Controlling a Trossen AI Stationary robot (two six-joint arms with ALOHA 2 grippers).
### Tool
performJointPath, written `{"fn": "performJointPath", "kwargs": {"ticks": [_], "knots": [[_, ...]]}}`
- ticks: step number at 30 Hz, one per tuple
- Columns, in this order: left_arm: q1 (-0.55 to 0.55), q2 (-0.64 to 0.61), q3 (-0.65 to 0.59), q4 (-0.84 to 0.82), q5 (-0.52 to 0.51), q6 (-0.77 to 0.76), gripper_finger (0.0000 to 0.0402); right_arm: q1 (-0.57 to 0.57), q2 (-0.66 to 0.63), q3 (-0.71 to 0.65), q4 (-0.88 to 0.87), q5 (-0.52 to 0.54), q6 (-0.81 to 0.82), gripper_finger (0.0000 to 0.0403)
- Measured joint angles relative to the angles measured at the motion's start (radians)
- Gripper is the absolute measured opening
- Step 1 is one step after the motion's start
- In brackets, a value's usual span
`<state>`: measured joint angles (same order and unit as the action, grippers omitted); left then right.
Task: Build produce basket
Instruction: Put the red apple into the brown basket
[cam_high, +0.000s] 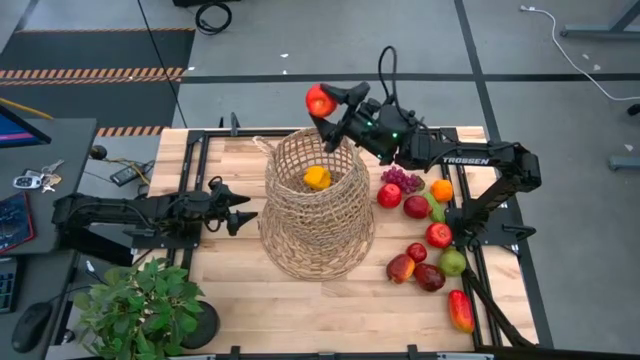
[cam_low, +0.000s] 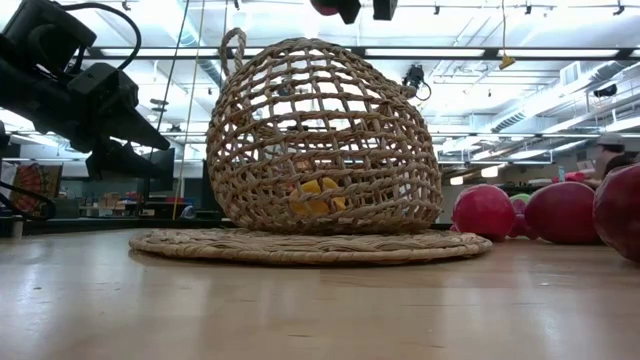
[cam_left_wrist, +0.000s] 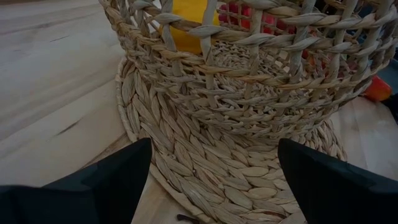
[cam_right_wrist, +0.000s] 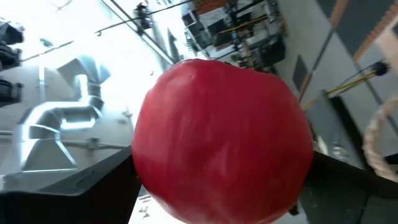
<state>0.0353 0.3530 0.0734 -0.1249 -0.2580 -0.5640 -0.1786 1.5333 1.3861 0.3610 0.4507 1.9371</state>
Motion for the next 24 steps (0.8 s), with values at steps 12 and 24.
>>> {"fn": "performJointPath", "kwargs": {"ticks": [12,24], "knots": [[0.000,0.000,0.000,0.000,0.000,0.000,0.0357,-0.002,0.000,0.000,0.005,0.000,-0.056,0.0371],[0.000,0.000,0.000,0.000,0.000,0.000,0.0357,-0.028,0.005,0.000,-0.336,-0.236,-0.426,0.0371]]}}
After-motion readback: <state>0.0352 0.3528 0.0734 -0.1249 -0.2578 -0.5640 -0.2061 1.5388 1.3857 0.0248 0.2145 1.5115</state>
